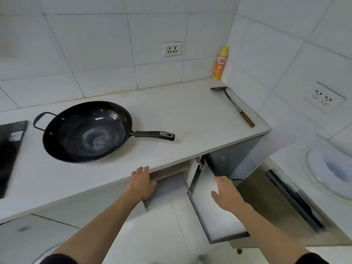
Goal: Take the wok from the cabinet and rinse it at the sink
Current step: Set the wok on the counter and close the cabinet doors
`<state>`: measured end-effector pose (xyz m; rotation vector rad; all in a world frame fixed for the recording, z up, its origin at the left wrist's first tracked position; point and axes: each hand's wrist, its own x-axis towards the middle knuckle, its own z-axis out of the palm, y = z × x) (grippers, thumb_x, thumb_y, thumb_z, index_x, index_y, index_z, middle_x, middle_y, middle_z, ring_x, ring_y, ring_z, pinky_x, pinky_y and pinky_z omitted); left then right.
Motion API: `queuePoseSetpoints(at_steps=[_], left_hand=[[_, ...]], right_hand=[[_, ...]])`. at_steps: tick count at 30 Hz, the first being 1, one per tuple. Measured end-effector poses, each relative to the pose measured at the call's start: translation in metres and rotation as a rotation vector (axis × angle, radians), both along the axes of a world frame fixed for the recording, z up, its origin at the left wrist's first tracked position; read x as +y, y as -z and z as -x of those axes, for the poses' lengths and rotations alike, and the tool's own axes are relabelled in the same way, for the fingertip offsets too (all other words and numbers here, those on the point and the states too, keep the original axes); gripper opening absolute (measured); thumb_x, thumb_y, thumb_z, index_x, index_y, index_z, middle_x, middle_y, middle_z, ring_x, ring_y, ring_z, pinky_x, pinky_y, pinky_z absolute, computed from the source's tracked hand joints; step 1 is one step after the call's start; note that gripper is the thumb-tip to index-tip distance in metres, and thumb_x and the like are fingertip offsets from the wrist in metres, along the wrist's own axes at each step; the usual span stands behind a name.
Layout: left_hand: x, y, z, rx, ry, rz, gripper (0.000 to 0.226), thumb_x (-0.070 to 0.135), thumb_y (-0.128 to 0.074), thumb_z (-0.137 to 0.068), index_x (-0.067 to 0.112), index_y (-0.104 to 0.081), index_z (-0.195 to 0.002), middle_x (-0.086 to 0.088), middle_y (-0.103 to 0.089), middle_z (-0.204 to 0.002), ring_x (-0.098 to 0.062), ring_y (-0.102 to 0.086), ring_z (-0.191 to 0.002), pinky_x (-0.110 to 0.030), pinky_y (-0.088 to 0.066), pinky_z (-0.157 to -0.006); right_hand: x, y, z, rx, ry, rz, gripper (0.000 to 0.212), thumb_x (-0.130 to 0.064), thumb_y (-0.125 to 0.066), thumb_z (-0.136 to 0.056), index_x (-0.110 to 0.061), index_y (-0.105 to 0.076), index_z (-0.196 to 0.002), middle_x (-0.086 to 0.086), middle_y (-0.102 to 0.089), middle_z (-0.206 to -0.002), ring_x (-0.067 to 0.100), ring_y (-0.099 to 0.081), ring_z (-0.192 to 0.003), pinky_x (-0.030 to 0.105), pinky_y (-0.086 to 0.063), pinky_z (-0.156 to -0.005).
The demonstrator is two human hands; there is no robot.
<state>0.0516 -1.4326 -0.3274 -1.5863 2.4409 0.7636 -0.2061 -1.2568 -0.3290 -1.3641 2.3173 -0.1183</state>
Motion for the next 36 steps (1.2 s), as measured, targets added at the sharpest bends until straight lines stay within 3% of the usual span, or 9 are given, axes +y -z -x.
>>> queuePoseSetpoints(at_steps=[5,8,13,19,22,24,28,31,36], left_hand=[[0.004,0.007,0.018,-0.122,0.029,0.022,0.045,0.04,-0.053,-0.092,0.014,-0.048,-0.129,-0.007,-0.05,-0.13,-0.027,-0.048,-0.114,-0.041,-0.047,-0.097],[0.011,0.015,0.031,-0.158,0.037,0.014,0.051,0.041,-0.053,-0.092,0.015,-0.046,-0.135,-0.007,-0.048,-0.136,-0.027,-0.046,-0.123,-0.04,-0.043,-0.103],[0.027,0.019,0.048,-0.223,0.004,0.068,0.061,0.04,-0.053,-0.092,0.014,-0.036,-0.144,-0.007,-0.044,-0.145,-0.028,-0.042,-0.131,-0.04,-0.04,-0.106],[0.035,0.018,0.061,-0.235,-0.019,0.081,0.059,0.039,-0.054,-0.092,0.013,-0.036,-0.143,-0.008,-0.047,-0.141,-0.027,-0.044,-0.128,-0.041,-0.042,-0.104],[0.04,0.019,0.064,-0.215,-0.033,0.086,0.061,0.039,-0.054,-0.092,0.014,-0.035,-0.144,-0.007,-0.046,-0.142,-0.027,-0.042,-0.13,-0.042,-0.042,-0.105],[0.043,0.019,0.063,-0.21,-0.034,0.097,0.061,0.04,-0.054,-0.092,0.014,-0.036,-0.144,-0.007,-0.045,-0.144,-0.027,-0.041,-0.131,-0.042,-0.041,-0.106],[0.049,0.02,0.055,-0.22,-0.004,0.108,0.06,0.04,-0.054,-0.093,0.014,-0.036,-0.144,-0.005,-0.042,-0.146,-0.026,-0.038,-0.133,-0.04,-0.041,-0.106],[0.04,0.022,0.046,-0.249,0.024,0.102,0.058,0.041,-0.054,-0.093,0.015,-0.037,-0.142,-0.005,-0.042,-0.144,-0.026,-0.039,-0.132,-0.04,-0.041,-0.104],[0.013,0.019,0.031,-0.222,0.026,0.081,0.045,0.034,-0.055,-0.089,0.014,-0.047,-0.128,-0.008,-0.051,-0.132,-0.027,-0.046,-0.12,-0.04,-0.045,-0.096]], right_hand=[[0.028,0.02,0.029,-0.004,0.091,-0.066,0.062,-0.035,-0.052,-0.098,-0.015,-0.023,-0.148,0.008,-0.024,-0.155,0.027,-0.025,-0.143,0.034,-0.034,-0.11],[0.04,0.033,0.047,-0.057,0.125,-0.144,0.072,-0.039,-0.052,-0.097,-0.013,-0.013,-0.152,0.01,-0.013,-0.16,0.029,-0.017,-0.146,0.036,-0.031,-0.113],[0.049,0.051,0.062,-0.216,0.257,-0.206,0.068,-0.04,-0.053,-0.097,-0.009,-0.022,-0.148,0.011,-0.03,-0.153,0.029,-0.036,-0.139,0.034,-0.038,-0.107],[0.061,0.059,0.078,-0.423,0.318,-0.153,0.061,-0.039,-0.05,-0.099,-0.012,-0.027,-0.149,0.008,-0.033,-0.154,0.027,-0.035,-0.14,0.036,-0.036,-0.109],[0.064,0.066,0.087,-0.505,0.406,-0.122,0.05,-0.05,-0.044,-0.097,-0.01,-0.052,-0.127,0.003,-0.06,-0.119,0.016,-0.058,-0.106,0.036,-0.047,-0.092],[0.061,0.063,0.088,-0.518,0.426,-0.099,0.058,-0.054,-0.037,-0.097,-0.001,-0.059,-0.109,0.005,-0.06,-0.089,0.016,-0.058,-0.08,0.036,-0.05,-0.078],[0.057,0.065,0.08,-0.667,0.576,-0.053,0.071,-0.058,-0.031,-0.098,0.005,-0.053,-0.123,0.026,-0.057,-0.126,0.04,-0.056,-0.114,0.052,-0.048,-0.095],[0.052,0.067,0.072,-0.899,0.739,-0.114,0.07,-0.066,-0.028,-0.095,-0.009,-0.056,-0.126,0.018,-0.055,-0.135,0.035,-0.053,-0.121,0.053,-0.046,-0.099],[0.04,0.061,0.038,-1.08,0.834,-0.12,0.078,-0.067,-0.021,-0.095,-0.008,-0.048,-0.137,0.015,-0.053,-0.138,0.034,-0.049,-0.127,0.051,-0.042,-0.104]])
